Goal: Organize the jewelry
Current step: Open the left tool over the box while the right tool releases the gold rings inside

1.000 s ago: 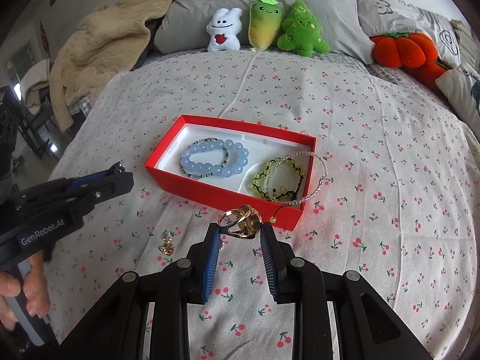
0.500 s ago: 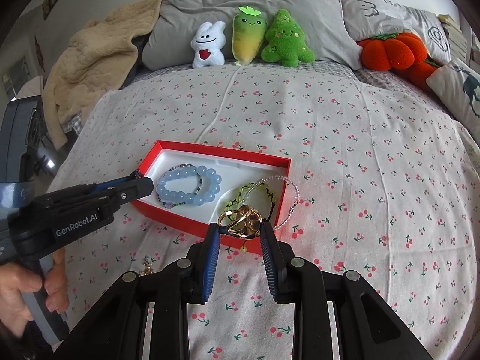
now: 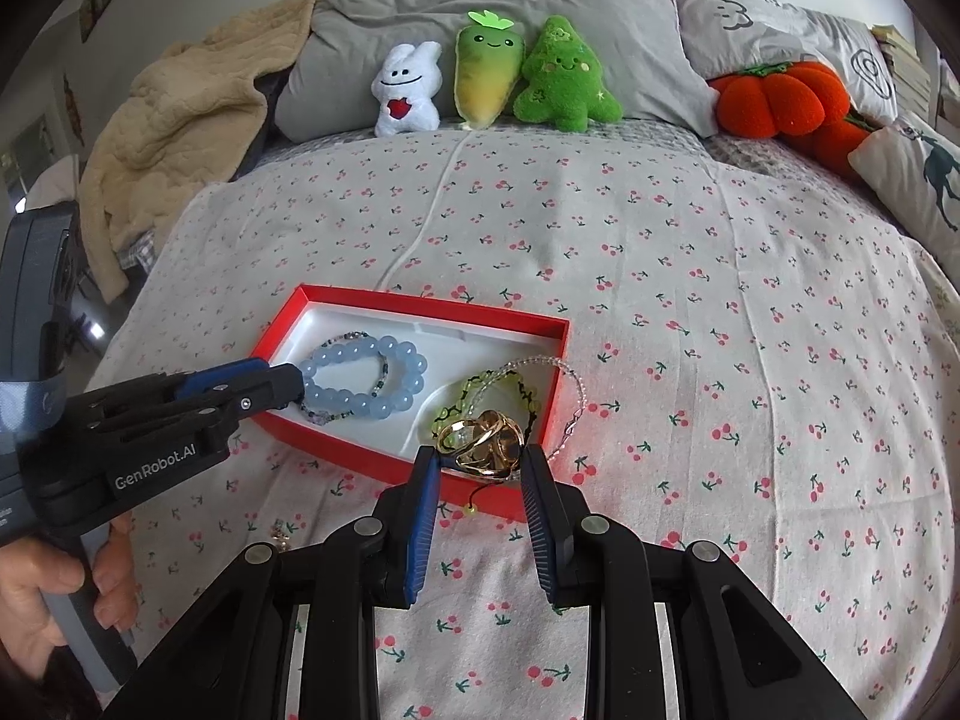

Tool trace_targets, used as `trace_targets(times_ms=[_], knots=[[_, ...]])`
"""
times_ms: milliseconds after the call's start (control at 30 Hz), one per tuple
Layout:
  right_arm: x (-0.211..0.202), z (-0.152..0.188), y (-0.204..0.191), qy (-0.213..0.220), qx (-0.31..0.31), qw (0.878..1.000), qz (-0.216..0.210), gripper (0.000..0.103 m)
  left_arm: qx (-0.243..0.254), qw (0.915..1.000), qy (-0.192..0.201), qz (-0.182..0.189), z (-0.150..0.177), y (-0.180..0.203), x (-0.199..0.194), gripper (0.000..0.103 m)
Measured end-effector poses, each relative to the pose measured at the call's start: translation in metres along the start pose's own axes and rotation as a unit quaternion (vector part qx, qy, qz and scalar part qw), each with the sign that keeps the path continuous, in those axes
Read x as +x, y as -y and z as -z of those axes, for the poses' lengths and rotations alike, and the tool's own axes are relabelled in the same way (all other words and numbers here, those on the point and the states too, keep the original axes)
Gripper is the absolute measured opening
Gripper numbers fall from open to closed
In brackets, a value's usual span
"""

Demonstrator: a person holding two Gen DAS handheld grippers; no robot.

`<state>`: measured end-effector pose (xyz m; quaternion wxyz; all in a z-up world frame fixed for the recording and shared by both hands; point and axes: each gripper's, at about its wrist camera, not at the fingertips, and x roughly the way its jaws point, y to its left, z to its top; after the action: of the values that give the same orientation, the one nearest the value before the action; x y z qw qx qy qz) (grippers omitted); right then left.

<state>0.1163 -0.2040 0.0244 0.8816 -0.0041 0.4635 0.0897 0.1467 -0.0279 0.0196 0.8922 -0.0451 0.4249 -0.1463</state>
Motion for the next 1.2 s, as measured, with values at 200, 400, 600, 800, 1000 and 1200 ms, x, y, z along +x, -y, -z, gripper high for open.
trace_targets(times_ms=[200, 400, 600, 800, 1000, 1200], knots=[[0.002, -0.005, -0.001, 0.003, 0.003, 1.0, 0.002, 0.028, 0.007, 0.9999, 0.008, -0.013, 0.004, -0.002, -0.019, 0.056], [0.01, -0.013, -0.004, 0.001, 0.004, 1.0, 0.002, 0.028, 0.006, 0.9999, -0.005, -0.015, 0.012, -0.013, -0.031, 0.068], [0.02, -0.018, -0.006, -0.005, 0.009, 1.0, 0.006, 0.028, -0.008, 0.9993, -0.028, -0.024, 0.023, -0.025, -0.034, 0.077], [0.029, -0.021, -0.01, -0.009, 0.005, 1.0, 0.008, 0.028, -0.028, 0.9979, -0.049, -0.031, 0.031, -0.035, -0.034, 0.081], [0.029, -0.022, -0.015, -0.001, 0.0, 1.0, -0.007, 0.033, -0.032, 0.9961, -0.069, -0.044, 0.036, -0.04, -0.031, 0.084], [0.008, -0.022, -0.017, 0.029, -0.003, 0.999, -0.019, 0.069, -0.032, 0.9955, -0.067, -0.059, 0.037, -0.042, -0.032, 0.1]])
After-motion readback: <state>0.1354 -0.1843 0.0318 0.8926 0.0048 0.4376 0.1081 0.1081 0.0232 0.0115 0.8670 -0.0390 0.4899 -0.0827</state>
